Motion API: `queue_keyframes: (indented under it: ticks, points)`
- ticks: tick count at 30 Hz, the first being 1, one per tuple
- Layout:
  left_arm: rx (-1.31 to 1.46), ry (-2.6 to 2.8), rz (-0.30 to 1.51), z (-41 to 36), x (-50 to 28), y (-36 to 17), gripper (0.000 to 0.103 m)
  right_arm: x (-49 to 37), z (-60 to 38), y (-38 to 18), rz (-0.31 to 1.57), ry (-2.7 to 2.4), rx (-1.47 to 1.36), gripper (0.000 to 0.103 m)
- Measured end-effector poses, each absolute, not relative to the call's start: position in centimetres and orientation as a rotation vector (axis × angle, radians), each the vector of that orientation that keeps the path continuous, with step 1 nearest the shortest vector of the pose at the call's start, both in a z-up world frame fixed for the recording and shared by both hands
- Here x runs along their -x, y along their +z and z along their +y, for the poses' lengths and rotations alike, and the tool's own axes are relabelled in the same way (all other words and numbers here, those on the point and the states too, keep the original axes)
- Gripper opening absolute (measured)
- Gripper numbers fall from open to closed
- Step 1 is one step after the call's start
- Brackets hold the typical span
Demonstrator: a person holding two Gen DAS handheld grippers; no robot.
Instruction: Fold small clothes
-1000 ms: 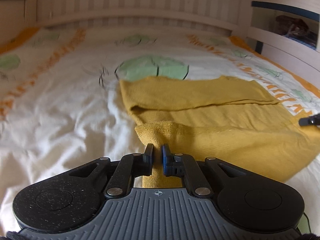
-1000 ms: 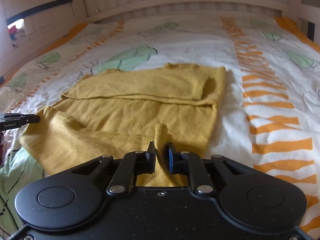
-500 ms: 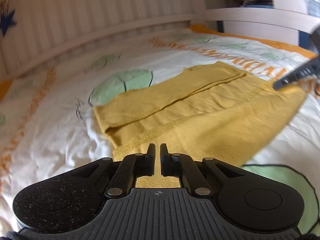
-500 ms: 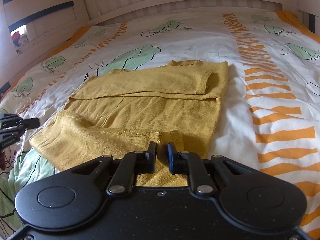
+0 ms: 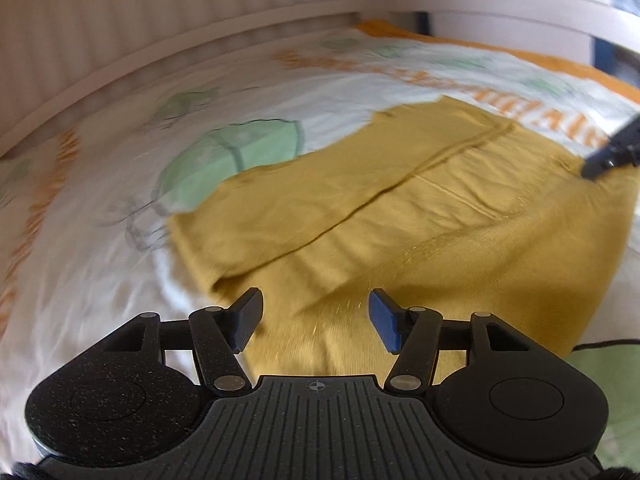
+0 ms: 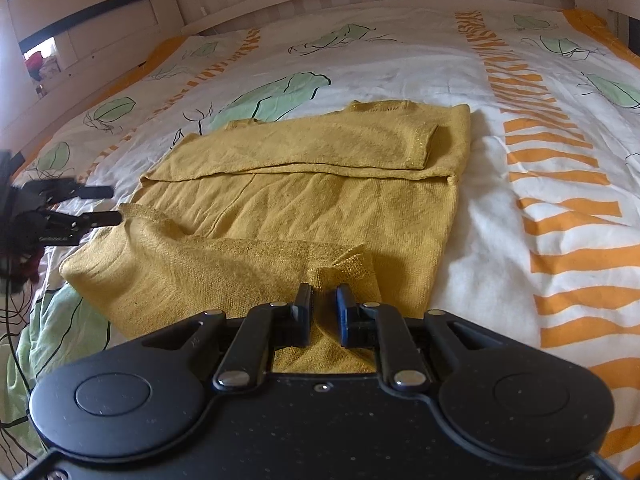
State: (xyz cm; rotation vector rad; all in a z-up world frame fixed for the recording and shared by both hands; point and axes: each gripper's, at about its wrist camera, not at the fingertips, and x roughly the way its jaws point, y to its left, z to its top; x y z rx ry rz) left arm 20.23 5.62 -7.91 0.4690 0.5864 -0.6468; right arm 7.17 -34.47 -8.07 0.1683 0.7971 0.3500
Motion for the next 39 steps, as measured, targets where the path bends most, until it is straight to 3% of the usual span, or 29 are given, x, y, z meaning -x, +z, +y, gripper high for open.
queue_keyframes:
  ticks: [7,14,16,18,21,22,29,39]
  points:
    - [-0.428,-0.805,0.813,6.4,-24.0,-9.5,0.057,-7.2,-34.6,-8.3,0.811,0.356,-0.181,0.024]
    - [-0.272,-0.829,0.851,9.1,-23.3,-9.8,0.056,-7.4,-34.6,-8.5,0.817,0.358,-0.190,0.024]
    - [-0.256,-0.815,0.832,9.4,-22.6,-9.7,0.046,-7.4,-34.6,-8.5,0.816,0.357,-0.190,0.024]
    - [-0.251,-0.757,0.804,9.5,-21.8,-9.6,0.017,-7.4,-34.5,-8.5,0.816,0.356,-0.187,0.024]
    - [-0.226,-0.672,0.757,9.5,-20.4,-9.2,0.006,-7.3,-34.5,-8.3,0.806,0.353,-0.178,0.017]
    - [-0.226,-0.651,0.736,9.5,-19.7,-9.0,0.006,-7.2,-34.4,-8.2,0.798,0.351,-0.172,0.012]
    - [-0.238,-0.579,0.588,9.6,-16.5,-5.7,0.006,-6.5,-34.9,-6.1,0.707,0.311,-0.141,0.010]
    - [-0.195,-0.535,0.490,9.1,-18.1,-1.2,0.006,-8.7,-38.3,-2.4,0.566,0.190,-0.167,0.009]
